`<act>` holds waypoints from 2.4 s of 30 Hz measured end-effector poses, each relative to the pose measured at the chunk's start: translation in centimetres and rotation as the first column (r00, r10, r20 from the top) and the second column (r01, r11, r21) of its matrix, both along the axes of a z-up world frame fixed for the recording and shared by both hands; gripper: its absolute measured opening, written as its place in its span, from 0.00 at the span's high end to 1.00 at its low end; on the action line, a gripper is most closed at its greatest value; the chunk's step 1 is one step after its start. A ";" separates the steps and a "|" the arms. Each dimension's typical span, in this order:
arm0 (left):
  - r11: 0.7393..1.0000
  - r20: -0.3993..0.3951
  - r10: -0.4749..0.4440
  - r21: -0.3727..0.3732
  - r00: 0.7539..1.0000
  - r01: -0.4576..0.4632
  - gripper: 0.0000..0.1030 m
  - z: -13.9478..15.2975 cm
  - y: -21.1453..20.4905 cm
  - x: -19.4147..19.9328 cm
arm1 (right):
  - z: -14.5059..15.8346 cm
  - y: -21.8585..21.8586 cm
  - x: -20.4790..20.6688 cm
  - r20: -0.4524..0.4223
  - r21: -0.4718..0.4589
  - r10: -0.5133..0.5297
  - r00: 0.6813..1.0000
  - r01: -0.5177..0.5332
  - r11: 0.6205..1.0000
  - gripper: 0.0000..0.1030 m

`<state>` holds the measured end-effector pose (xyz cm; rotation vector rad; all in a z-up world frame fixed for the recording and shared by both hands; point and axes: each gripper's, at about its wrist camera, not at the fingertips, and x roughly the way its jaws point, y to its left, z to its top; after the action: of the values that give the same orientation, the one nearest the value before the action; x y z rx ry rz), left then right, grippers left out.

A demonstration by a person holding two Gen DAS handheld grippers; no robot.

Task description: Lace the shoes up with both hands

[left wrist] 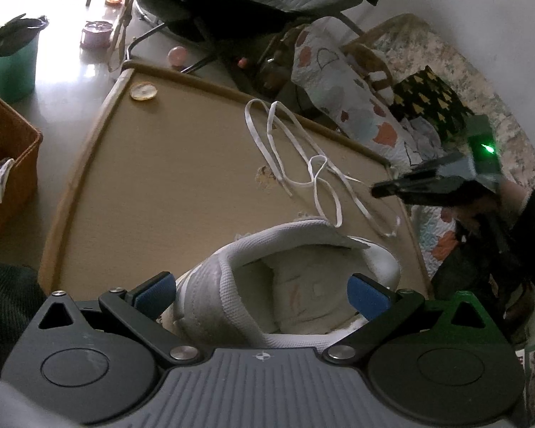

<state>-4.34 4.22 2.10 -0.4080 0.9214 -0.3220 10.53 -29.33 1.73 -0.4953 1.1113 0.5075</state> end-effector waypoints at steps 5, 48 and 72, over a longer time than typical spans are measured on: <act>1.000 0.003 -0.003 0.009 1.000 0.003 0.00 0.1 -0.1 -0.1 | 2.5 -1.8 -3.3 0.042 -0.010 -0.015 0.999 0.015 1.000 1.00; 0.999 -0.005 -0.004 0.035 1.000 0.005 0.00 0.0 -0.4 -0.3 | 0.3 2.4 -16.9 -0.164 -0.057 0.257 0.953 -0.269 0.961 0.94; 1.000 -0.007 -0.004 0.031 1.000 0.004 0.00 0.0 -0.4 -0.4 | -0.8 7.1 -15.7 -0.198 -0.069 0.491 0.848 -0.511 0.856 0.85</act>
<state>-4.78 3.83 2.10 -0.3789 0.9333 -0.3093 -5.16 -22.21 0.93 -0.8726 1.1829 0.9628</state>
